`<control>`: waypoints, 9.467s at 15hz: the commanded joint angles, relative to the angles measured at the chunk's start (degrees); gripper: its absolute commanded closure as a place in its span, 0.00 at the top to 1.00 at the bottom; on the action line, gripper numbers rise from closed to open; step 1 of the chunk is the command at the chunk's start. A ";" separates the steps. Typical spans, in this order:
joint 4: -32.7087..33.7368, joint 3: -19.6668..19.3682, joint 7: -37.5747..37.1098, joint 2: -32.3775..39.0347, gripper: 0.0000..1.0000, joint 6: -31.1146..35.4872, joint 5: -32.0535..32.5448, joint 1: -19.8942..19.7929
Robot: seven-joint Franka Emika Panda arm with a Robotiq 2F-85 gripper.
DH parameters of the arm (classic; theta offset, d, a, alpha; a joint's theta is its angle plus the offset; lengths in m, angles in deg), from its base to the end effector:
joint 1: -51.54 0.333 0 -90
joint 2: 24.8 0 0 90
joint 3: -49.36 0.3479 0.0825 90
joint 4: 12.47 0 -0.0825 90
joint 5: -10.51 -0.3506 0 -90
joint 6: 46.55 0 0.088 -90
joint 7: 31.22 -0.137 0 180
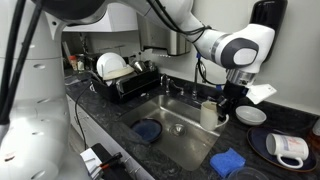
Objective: Pick up the white mug from the counter and put it inside the sink
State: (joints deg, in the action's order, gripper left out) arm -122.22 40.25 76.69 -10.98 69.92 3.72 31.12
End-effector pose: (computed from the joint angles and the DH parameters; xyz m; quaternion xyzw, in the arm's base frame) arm 0.5043 -0.2693 0.3809 -0.7909 -0.6081 -0.0084 0.0675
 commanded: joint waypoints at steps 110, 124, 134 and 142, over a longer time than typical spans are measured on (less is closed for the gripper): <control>1.85 8.10 41.14 -7.71 1.00 -2.01 1.00 -5.64; 19.50 63.57 42.14 9.03 1.00 -8.81 18.13 -33.59; 16.65 61.29 40.75 5.89 1.00 -7.17 18.17 -31.60; 17.26 64.22 41.17 5.94 1.00 -7.90 27.10 -35.17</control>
State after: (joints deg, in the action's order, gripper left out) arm -105.41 101.10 117.57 -5.38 62.81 26.59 -0.98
